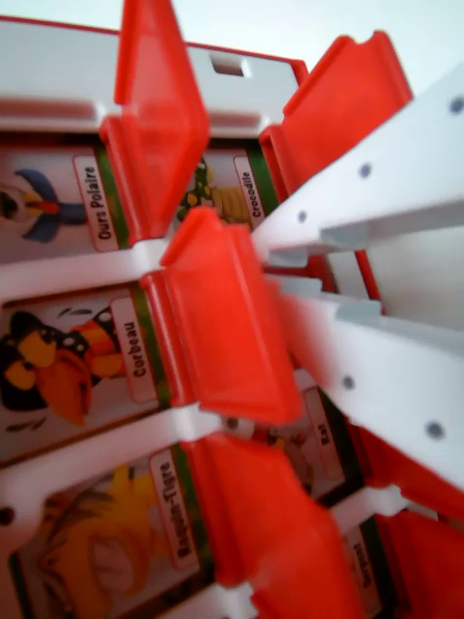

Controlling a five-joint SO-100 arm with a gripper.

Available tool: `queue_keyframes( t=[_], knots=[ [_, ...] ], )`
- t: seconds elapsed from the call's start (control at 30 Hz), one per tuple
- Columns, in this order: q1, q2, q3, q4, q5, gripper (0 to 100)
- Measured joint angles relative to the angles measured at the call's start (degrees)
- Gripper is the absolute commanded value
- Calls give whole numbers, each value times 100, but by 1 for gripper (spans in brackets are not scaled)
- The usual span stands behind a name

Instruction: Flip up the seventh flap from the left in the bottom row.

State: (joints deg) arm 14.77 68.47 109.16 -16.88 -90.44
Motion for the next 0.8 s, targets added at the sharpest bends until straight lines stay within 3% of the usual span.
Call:
queue_keyframes(
  t=[0.13,0.3,0.43,0.67,0.8],
  knots=[
    [9,264,158,352,0,0],
    [185,1635,1072,1020,-193,0],
    [246,3296,1881,1846,-88,0],
    [-237,6855,3542,3155,97,0],
    [-536,8763,4148,4192,105,0]
  ],
)
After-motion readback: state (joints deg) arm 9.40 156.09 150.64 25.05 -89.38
